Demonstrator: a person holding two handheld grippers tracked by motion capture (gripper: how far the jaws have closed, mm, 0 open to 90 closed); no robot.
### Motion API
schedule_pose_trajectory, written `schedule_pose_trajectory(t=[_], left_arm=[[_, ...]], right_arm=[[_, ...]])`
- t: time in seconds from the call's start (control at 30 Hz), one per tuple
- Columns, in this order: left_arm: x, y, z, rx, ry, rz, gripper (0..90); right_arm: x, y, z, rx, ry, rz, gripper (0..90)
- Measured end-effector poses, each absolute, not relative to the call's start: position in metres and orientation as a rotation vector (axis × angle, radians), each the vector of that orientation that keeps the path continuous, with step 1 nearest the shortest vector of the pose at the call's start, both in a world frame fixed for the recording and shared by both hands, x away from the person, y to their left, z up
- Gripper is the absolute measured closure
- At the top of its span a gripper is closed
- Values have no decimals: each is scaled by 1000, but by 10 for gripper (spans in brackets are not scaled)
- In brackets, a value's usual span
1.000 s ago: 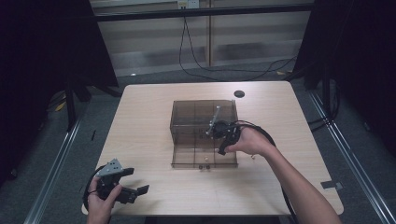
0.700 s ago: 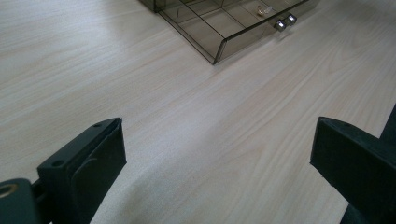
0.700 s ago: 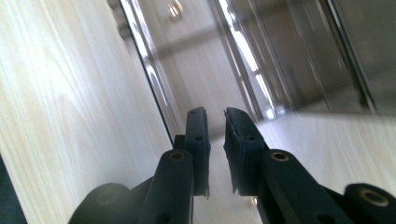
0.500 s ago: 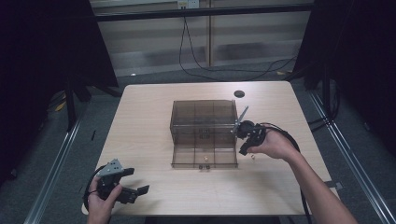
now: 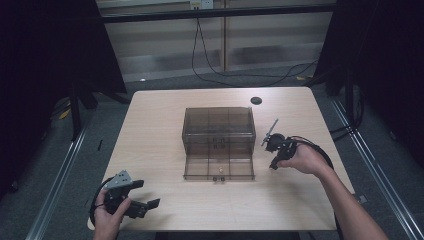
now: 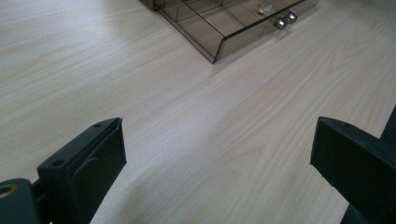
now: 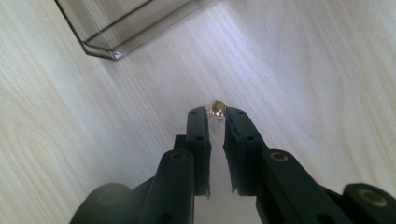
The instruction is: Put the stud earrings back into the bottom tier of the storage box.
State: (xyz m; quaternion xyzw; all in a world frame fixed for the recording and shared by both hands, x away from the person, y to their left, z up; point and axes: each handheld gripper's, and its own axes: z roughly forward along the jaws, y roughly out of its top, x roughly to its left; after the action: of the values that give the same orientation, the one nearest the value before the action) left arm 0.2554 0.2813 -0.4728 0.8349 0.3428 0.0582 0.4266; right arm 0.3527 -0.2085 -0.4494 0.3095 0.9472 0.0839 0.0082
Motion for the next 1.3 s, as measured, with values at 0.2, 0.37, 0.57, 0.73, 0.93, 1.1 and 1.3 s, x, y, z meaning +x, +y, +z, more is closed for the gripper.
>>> schedule_pose_trajectory(t=[0.2, 0.37, 0.57, 0.73, 0.93, 1.1, 1.3], left_arm=[[256, 281, -473, 2085, 855, 148, 32], [256, 281, -473, 2087, 856, 147, 32], [256, 281, -473, 2087, 857, 146, 32], [256, 281, -473, 2086, 858, 146, 32], [256, 281, -473, 2086, 856, 148, 32], [256, 281, -473, 2086, 856, 148, 32], [256, 281, -473, 2085, 857, 149, 32]], right_arm=[[354, -209, -459, 979, 2972, 238, 799], [356, -208, -463, 982, 2974, 232, 805], [358, -208, -467, 995, 2976, 207, 822], [358, -207, -468, 1004, 2982, 205, 850], [358, -207, -467, 1001, 2985, 200, 858], [357, -207, -462, 987, 2980, 223, 859], [355, -206, -456, 982, 2979, 256, 859]])
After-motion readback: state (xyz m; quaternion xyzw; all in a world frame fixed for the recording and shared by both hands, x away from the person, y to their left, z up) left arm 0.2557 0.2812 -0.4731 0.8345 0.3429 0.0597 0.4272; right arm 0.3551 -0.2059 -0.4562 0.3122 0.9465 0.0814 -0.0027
